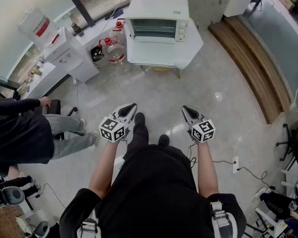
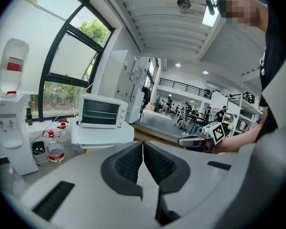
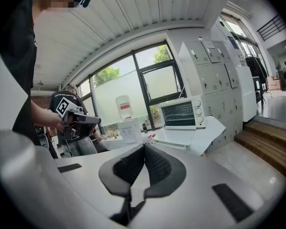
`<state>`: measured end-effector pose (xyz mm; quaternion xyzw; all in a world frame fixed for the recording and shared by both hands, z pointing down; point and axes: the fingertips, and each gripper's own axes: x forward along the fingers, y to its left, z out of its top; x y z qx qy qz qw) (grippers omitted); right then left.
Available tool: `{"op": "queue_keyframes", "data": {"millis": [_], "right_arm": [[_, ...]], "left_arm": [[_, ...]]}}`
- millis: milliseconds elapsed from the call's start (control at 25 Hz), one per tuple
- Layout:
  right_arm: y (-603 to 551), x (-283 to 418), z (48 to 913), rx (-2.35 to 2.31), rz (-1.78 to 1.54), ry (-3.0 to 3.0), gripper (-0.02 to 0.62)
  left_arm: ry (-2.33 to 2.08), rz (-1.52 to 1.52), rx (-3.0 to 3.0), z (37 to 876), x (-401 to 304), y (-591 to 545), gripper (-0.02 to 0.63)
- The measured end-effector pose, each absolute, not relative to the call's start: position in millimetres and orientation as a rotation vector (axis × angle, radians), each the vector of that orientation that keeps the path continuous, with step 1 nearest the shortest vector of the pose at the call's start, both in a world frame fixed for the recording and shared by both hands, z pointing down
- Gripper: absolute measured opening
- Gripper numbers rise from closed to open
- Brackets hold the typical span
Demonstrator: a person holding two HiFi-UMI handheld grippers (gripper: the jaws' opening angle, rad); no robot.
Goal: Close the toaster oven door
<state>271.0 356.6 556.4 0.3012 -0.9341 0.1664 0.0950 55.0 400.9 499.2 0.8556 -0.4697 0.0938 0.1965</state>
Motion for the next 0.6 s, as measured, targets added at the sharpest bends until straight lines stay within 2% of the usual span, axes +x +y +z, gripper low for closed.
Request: {"op": "queue_keyframes", "data": {"millis": [600], "right_arm": [[341.8,219.1,567.4,0.752,0.489,-2.727,0.015]], "left_arm": [[-1.358,0.267,2.314,514.2,13.9,390.7,0.026]]}}
